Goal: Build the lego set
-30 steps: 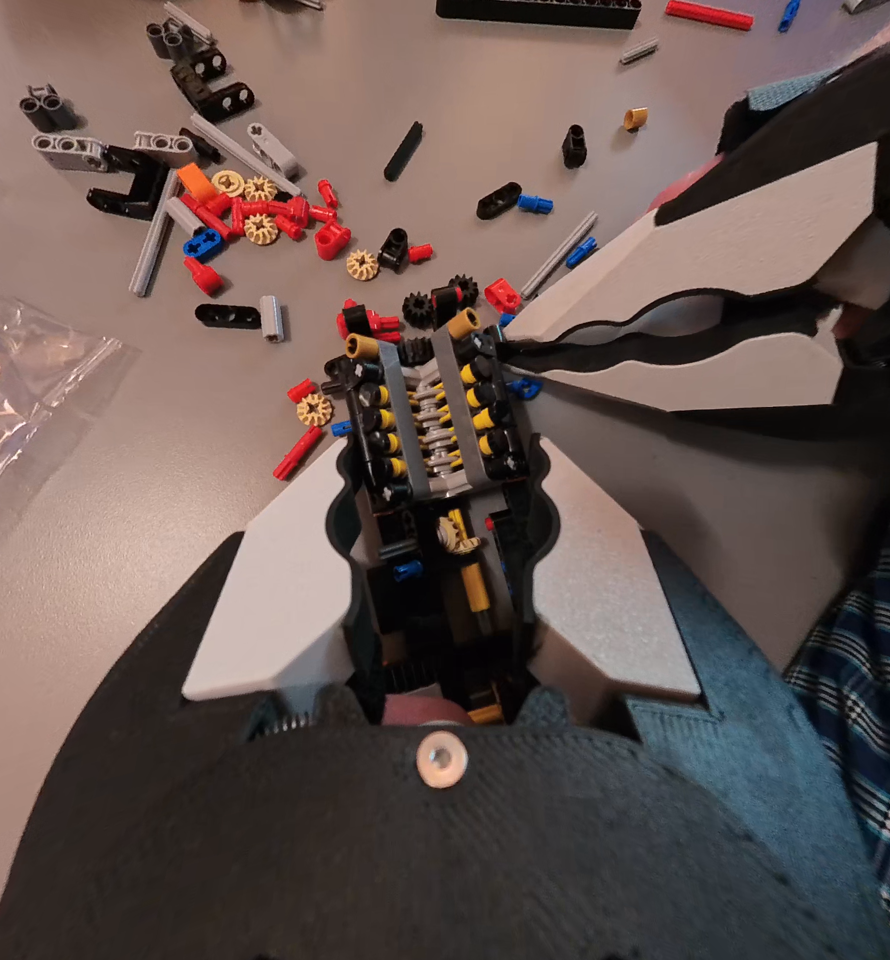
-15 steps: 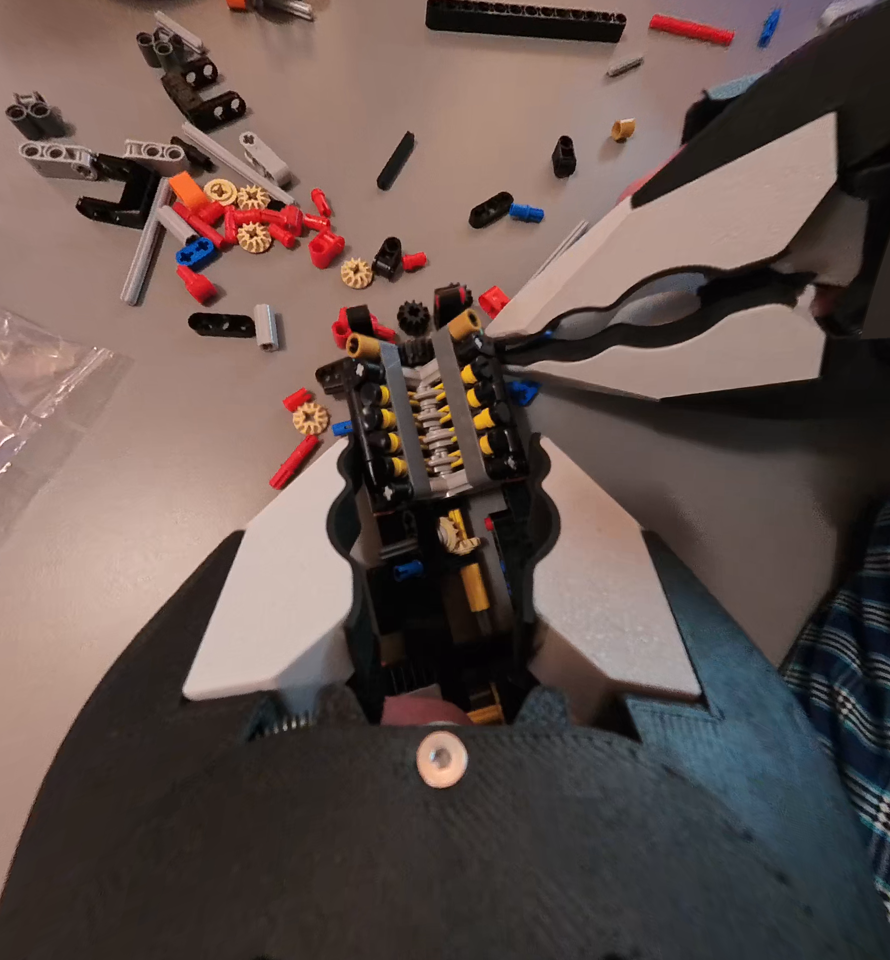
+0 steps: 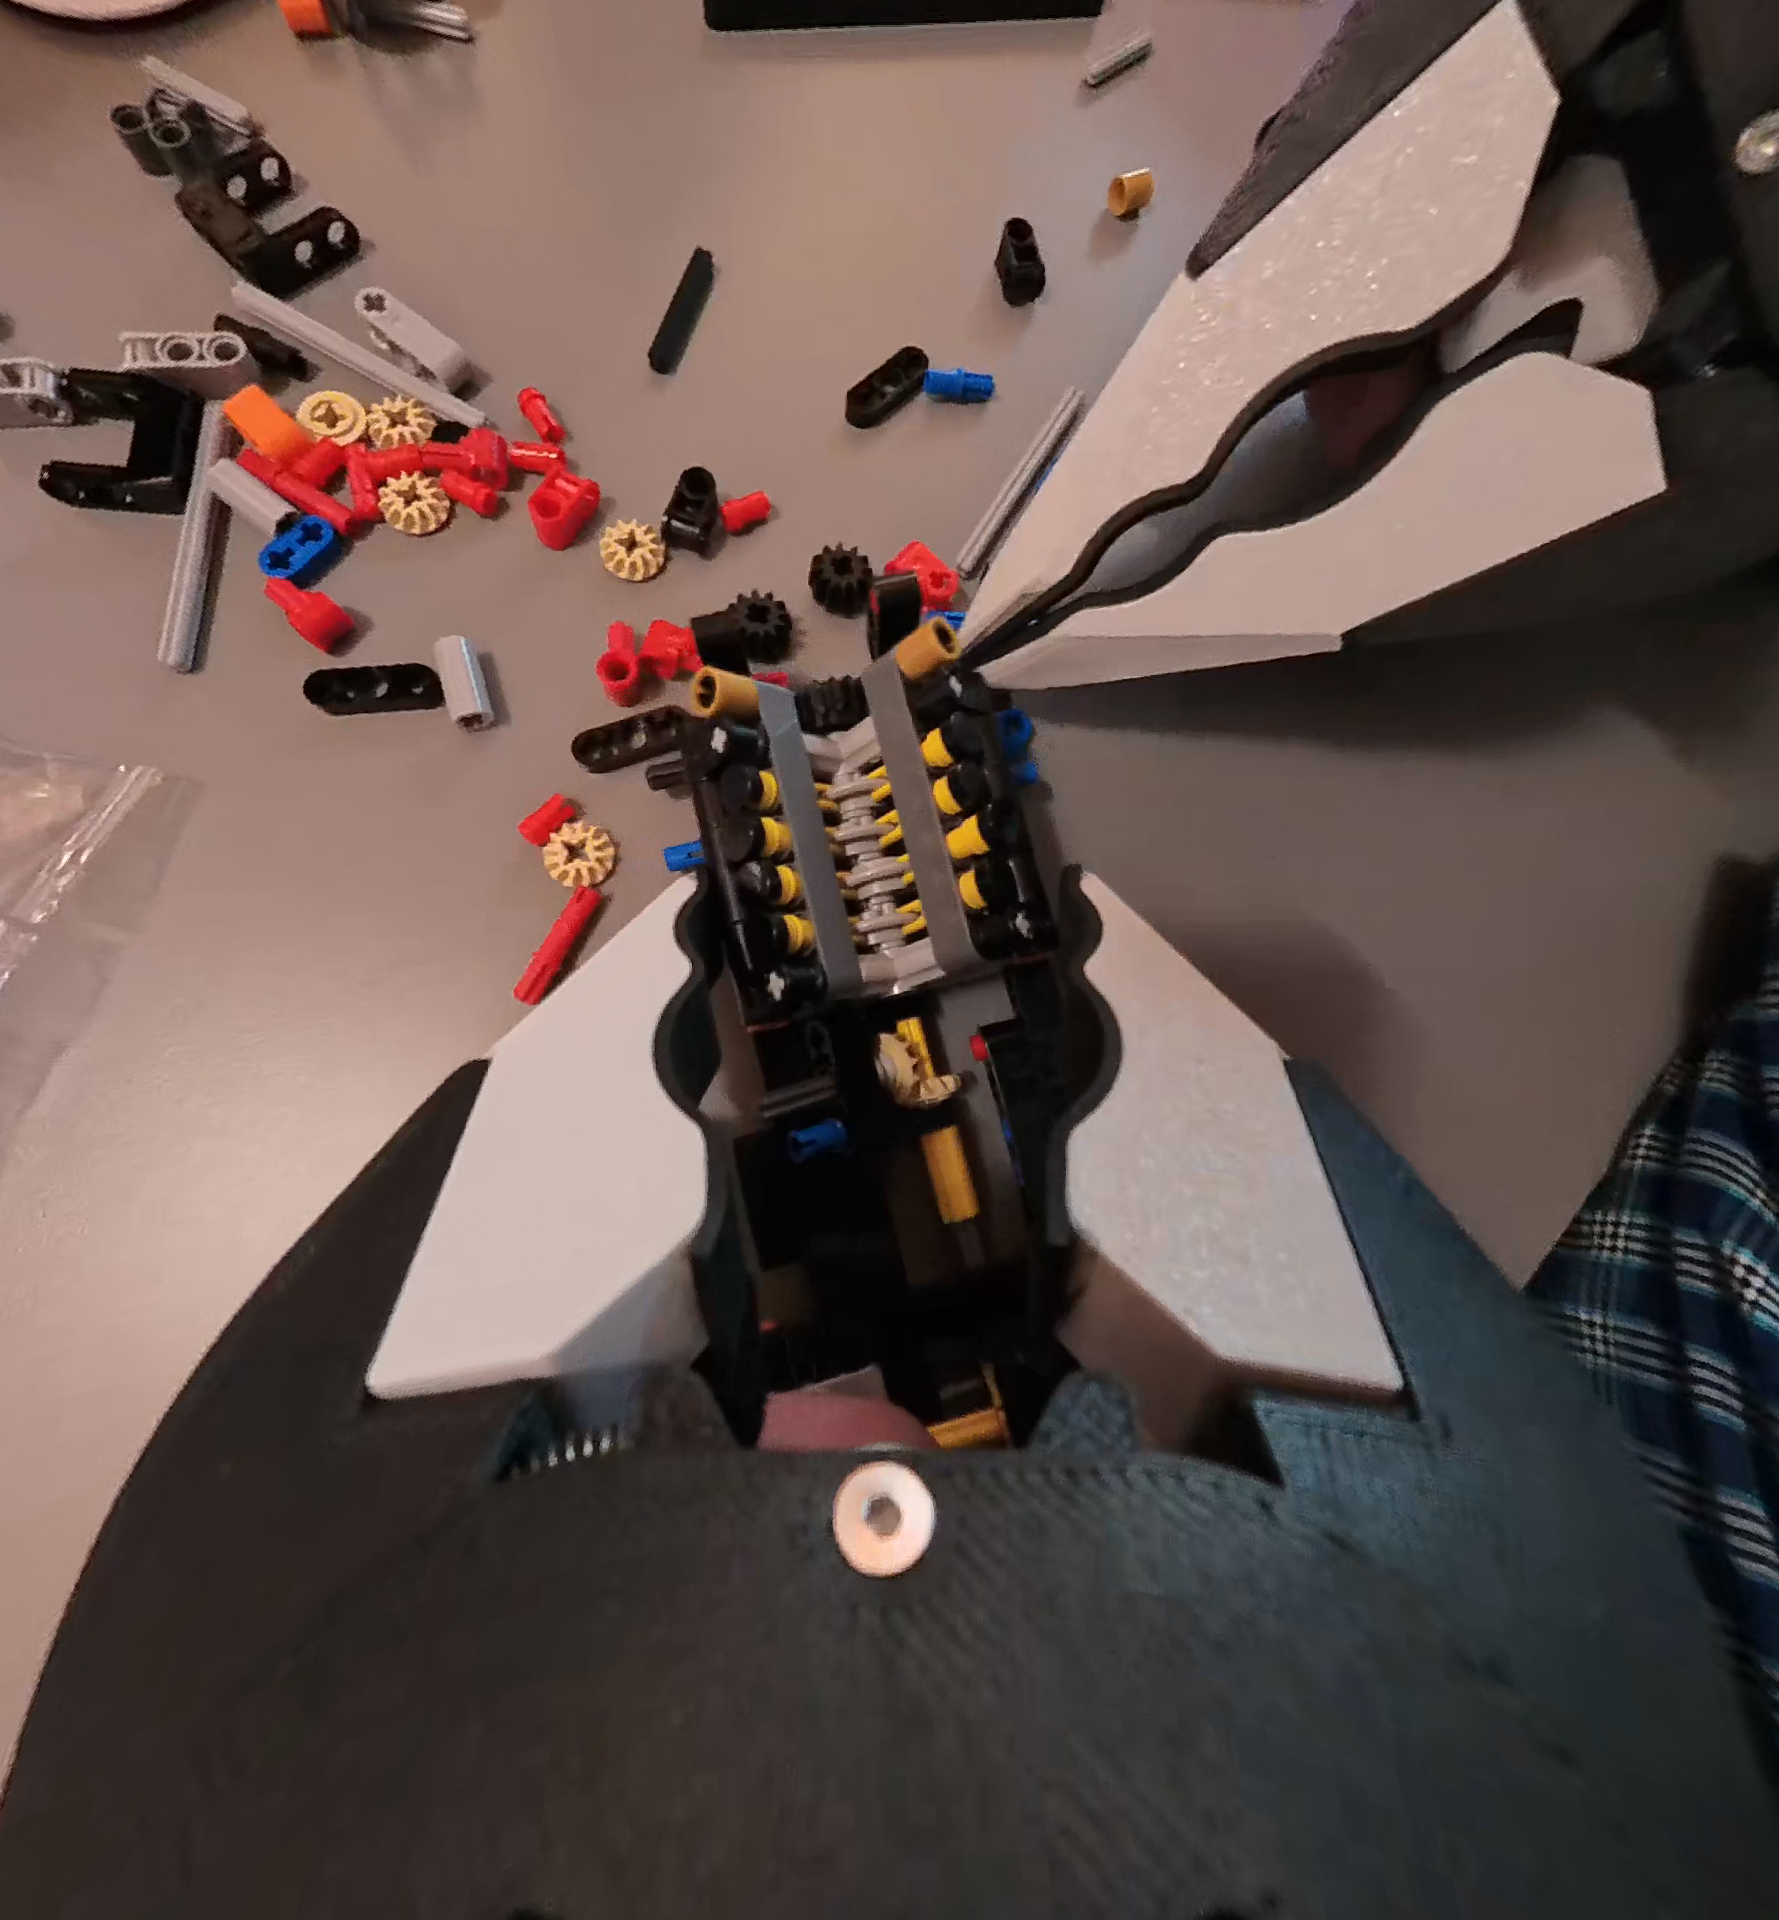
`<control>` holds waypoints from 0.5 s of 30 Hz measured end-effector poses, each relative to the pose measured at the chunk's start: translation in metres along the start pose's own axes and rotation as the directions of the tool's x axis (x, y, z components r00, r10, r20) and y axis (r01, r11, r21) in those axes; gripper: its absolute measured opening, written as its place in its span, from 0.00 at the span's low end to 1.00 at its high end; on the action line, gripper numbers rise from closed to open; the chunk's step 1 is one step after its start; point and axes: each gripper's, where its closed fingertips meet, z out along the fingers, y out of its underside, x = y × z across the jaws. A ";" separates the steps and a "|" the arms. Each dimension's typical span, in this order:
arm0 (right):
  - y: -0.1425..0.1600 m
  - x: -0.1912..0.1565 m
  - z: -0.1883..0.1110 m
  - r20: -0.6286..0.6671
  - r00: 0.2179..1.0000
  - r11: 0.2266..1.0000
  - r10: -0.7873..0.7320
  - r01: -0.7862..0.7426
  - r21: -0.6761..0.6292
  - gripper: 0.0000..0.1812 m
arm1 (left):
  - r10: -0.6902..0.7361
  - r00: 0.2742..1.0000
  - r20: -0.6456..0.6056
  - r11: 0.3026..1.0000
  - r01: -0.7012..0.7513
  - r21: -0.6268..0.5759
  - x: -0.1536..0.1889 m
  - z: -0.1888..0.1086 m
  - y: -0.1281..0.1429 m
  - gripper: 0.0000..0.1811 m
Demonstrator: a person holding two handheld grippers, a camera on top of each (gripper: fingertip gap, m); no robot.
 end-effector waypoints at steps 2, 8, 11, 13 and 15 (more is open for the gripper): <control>-0.001 0.000 0.000 -0.006 1.000 1.000 -0.016 0.016 0.004 0.00 | -0.005 1.000 -0.001 1.000 0.005 0.001 0.000 0.000 0.000 0.35; -0.003 -0.005 0.001 -0.009 0.998 0.998 -0.059 0.059 0.009 0.00 | 0.005 1.000 0.004 1.000 -0.005 -0.019 -0.001 0.000 0.003 0.35; -0.004 -0.005 0.000 0.002 0.999 0.999 -0.037 0.036 0.027 0.00 | 0.004 1.000 -0.002 1.000 -0.004 -0.019 0.000 0.000 0.003 0.35; -0.004 -0.005 0.000 -0.011 0.999 0.999 -0.048 0.048 0.022 0.00 | 0.014 1.000 0.005 1.000 -0.014 -0.026 0.000 0.001 0.003 0.35; -0.003 -0.006 -0.002 0.000 0.999 0.999 -0.034 0.034 0.026 0.00 | 0.020 1.000 -0.007 0.999 -0.020 -0.029 0.001 0.001 0.003 0.35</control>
